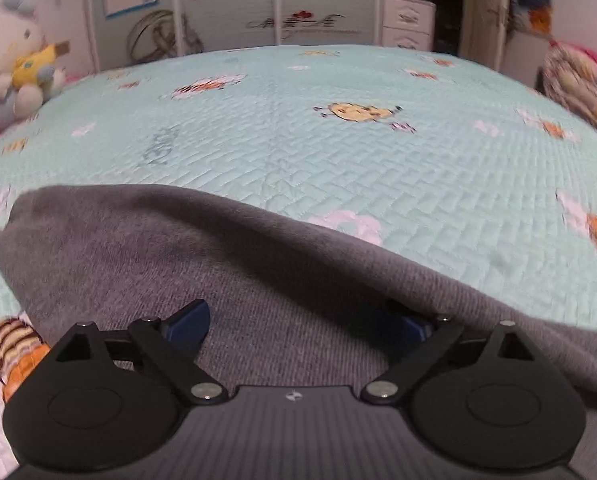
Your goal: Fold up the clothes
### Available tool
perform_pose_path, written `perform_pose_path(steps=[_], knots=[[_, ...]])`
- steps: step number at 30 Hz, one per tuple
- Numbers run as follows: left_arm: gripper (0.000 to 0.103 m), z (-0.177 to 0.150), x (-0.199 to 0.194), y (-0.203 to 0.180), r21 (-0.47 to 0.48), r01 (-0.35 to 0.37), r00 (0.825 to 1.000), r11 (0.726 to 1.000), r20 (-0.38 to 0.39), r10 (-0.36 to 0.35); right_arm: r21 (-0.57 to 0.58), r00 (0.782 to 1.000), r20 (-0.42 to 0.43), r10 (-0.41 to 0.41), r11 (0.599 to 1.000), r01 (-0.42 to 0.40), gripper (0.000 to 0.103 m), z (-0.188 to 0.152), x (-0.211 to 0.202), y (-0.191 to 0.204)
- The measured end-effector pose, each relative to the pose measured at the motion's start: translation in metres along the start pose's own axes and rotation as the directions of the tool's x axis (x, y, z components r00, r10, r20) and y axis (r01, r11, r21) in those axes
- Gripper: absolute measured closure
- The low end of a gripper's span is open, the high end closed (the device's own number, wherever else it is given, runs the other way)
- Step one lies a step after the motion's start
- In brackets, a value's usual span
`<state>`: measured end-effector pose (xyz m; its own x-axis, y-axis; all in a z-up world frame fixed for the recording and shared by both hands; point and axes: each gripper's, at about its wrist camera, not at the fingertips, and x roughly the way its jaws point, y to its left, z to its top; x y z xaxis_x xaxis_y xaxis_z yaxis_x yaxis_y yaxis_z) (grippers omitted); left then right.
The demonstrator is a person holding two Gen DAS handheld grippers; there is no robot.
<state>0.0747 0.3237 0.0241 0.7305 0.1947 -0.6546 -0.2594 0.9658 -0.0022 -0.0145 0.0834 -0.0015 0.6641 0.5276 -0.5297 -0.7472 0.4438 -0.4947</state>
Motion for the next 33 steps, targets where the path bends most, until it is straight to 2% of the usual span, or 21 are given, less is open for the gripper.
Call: perform_pose_path(steps=[2, 6, 9, 12, 14, 16, 18, 21, 23, 26, 28, 30, 31, 33], knots=[[0.007, -0.003, 0.002, 0.003, -0.023, -0.002, 1.000, 1.000, 0.009, 0.002, 0.019, 1.000, -0.006, 0.005, 1.000, -0.005, 0.101, 0.001, 0.002, -0.002], [0.005, -0.010, 0.001, -0.001, 0.000, -0.019, 0.999, 1.000, 0.051, 0.019, 0.071, 1.000, -0.018, 0.023, 0.997, -0.022, 0.101, 0.004, 0.005, -0.009], [0.004, -0.013, 0.001, -0.003, 0.011, -0.036, 0.997, 0.999, 0.067, 0.035, 0.198, 0.994, -0.016, 0.112, 0.974, -0.106, 0.101, 0.004, 0.001, -0.028], [0.003, -0.013, 0.001, -0.002, 0.007, -0.029, 0.998, 1.000, 0.063, 0.028, 0.318, 0.992, 0.015, 0.129, 0.940, -0.127, 0.098, 0.006, -0.006, -0.051], [0.003, -0.013, 0.001, 0.000, 0.003, -0.019, 0.998, 1.000, 0.064, 0.019, 0.413, 0.992, 0.062, 0.111, 0.902, -0.127, 0.091, 0.011, -0.012, -0.068], [0.003, -0.014, 0.001, 0.002, -0.003, -0.008, 0.998, 1.000, 0.068, 0.008, 0.487, 0.990, 0.109, 0.085, 0.864, -0.128, 0.069, 0.018, -0.013, -0.084], [0.002, -0.014, 0.002, 0.004, -0.008, -0.002, 0.997, 1.000, 0.072, 0.002, 0.521, 0.988, 0.129, 0.082, 0.842, -0.138, 0.056, 0.029, -0.002, -0.098], [0.001, -0.015, 0.002, 0.005, -0.007, 0.006, 0.997, 1.000, 0.081, -0.005, 0.502, 0.987, 0.109, 0.122, 0.850, -0.160, 0.055, 0.050, 0.037, -0.112], [0.001, -0.015, 0.002, 0.006, -0.011, 0.012, 0.996, 1.000, 0.087, -0.011, 0.516, 0.982, 0.097, 0.160, 0.836, -0.187, 0.055, 0.062, 0.069, -0.126], [0.001, -0.017, 0.002, 0.007, -0.012, 0.015, 0.995, 1.000, 0.097, -0.014, 0.596, 0.941, 0.115, 0.318, 0.736, -0.322, 0.054, 0.071, 0.117, -0.149], [0.001, -0.017, 0.003, 0.008, -0.017, 0.023, 0.995, 1.000, 0.102, -0.021, 0.650, 0.901, 0.119, 0.418, 0.653, -0.389, 0.053, 0.072, 0.148, -0.160], [0.001, -0.018, 0.002, 0.010, -0.026, 0.036, 0.994, 0.999, 0.108, -0.033, 0.704, 0.857, 0.082, 0.509, 0.579, -0.412, 0.053, 0.067, 0.179, -0.167], [0.000, -0.018, 0.002, 0.011, -0.029, 0.041, 0.993, 0.999, 0.110, -0.038, 0.727, 0.823, 0.079, 0.563, 0.532, -0.434, 0.053, 0.063, 0.192, -0.169], [0.000, -0.018, 0.003, 0.013, -0.033, 0.048, 0.993, 0.998, 0.113, -0.044, 0.753, 0.730, 0.122, 0.673, 0.416, -0.509, 0.052, 0.055, 0.211, -0.170]])
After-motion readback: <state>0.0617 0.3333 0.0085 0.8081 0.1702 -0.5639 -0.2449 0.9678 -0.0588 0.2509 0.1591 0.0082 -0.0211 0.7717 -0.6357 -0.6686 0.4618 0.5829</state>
